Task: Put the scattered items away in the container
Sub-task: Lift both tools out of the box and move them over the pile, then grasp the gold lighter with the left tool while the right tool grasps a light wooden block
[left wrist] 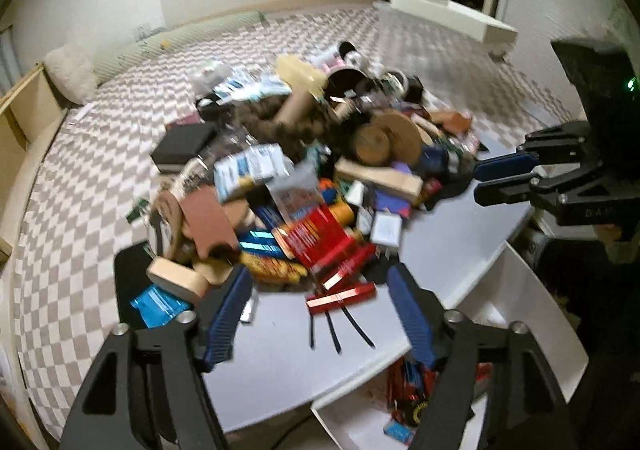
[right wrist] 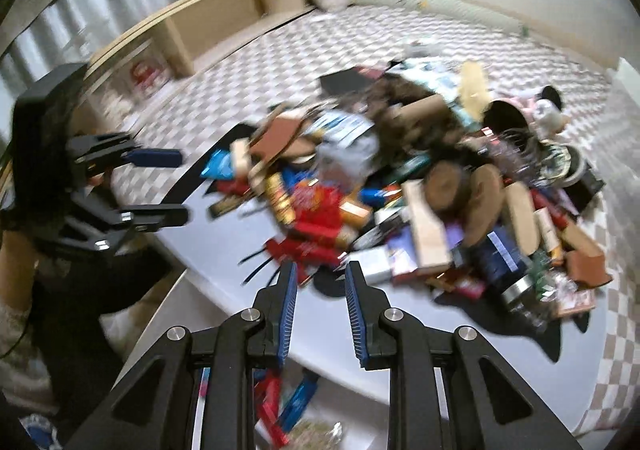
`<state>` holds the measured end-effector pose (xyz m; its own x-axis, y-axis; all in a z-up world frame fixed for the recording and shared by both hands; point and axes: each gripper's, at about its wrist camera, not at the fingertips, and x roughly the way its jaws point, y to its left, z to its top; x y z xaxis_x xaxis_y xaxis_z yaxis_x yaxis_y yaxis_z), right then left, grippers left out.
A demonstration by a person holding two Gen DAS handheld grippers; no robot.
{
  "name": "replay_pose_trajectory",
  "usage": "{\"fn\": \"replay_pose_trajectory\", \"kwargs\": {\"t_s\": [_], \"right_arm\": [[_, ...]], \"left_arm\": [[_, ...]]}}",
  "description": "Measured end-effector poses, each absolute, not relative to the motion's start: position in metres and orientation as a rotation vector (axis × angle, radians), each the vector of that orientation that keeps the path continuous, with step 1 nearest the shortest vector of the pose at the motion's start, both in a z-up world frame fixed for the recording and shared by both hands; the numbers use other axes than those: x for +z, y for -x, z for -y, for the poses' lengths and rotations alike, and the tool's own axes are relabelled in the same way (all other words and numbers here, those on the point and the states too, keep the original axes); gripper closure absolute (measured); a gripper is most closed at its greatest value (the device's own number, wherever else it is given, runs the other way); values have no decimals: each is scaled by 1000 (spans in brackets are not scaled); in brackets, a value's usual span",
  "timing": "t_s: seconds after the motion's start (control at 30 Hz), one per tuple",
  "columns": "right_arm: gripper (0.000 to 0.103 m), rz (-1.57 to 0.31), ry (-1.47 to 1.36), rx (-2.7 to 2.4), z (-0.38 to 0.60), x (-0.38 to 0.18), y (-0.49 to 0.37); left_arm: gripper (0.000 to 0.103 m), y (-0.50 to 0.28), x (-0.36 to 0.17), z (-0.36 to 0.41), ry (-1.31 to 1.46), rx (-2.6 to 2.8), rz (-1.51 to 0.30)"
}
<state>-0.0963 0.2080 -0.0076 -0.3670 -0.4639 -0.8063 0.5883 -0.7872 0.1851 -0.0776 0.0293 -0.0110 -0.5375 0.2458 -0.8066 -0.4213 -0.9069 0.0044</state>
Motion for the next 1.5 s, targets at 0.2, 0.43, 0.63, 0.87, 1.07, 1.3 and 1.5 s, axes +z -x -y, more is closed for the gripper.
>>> {"fn": "replay_pose_trajectory", "kwargs": {"t_s": [0.2, 0.43, 0.63, 0.87, 1.07, 1.3, 1.5], "right_arm": [[28, -165, -1190, -2313, -224, -21, 119], [0, -9, -1135, -2384, -243, -46, 129], [0, 21, -1216, -2351, -244, -69, 135], [0, -136, -1373, -2327, -225, -94, 139], [0, -132, -1417, -2314, -225, -104, 141], [0, -149, -1415, -2303, -225, -109, 140], [0, -182, -1357, -2336, -226, -111, 143]], "left_arm": [[21, 96, -26, -12, 1256, 2516, -220], [11, 104, -75, 9, 1399, 2517, -254], [11, 104, -109, 20, 1534, 2452, -296], [11, 103, -136, 20, 1634, 2362, -344], [11, 104, -154, 18, 1702, 2322, -385], [11, 109, -168, 24, 1738, 2347, -398], [11, 112, -173, 26, 1753, 2363, -347]]}}
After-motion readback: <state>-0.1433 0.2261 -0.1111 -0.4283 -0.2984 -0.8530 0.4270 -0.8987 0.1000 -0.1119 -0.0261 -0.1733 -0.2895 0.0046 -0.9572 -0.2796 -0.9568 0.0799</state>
